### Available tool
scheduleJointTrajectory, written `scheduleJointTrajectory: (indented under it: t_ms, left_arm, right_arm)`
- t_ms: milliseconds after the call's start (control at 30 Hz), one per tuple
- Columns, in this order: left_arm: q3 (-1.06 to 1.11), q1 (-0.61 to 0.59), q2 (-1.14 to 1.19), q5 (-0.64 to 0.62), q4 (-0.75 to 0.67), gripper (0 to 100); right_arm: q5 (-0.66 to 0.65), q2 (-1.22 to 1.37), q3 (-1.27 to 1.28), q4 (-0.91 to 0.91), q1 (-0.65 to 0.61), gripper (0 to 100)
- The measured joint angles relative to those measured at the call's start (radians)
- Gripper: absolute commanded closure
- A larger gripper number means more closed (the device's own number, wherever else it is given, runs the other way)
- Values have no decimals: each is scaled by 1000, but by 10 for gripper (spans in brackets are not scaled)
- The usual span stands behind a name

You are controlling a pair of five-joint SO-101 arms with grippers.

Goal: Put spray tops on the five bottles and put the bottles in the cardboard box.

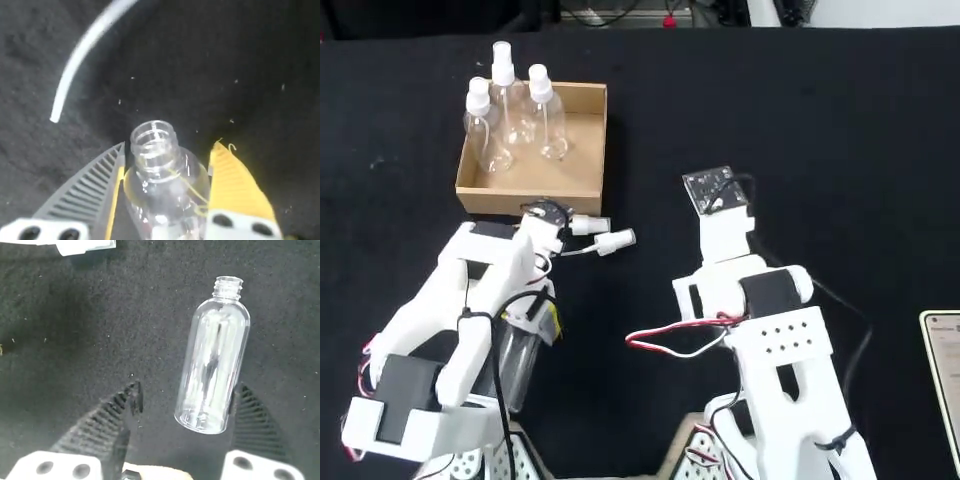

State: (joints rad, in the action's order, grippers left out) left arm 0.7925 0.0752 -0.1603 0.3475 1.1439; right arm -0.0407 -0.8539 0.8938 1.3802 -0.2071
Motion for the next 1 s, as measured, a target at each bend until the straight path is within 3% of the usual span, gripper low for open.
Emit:
scheduleJointTrajectory:
  t_ms: [400, 1000]
  left_arm:
    - [-89, -28, -18, 25, 80, 706]
    - [106, -81, -215, -101, 89, 707]
  right_arm:
    - [0, 0, 0, 0, 0, 719]
    - [0, 0, 0, 0, 0, 719]
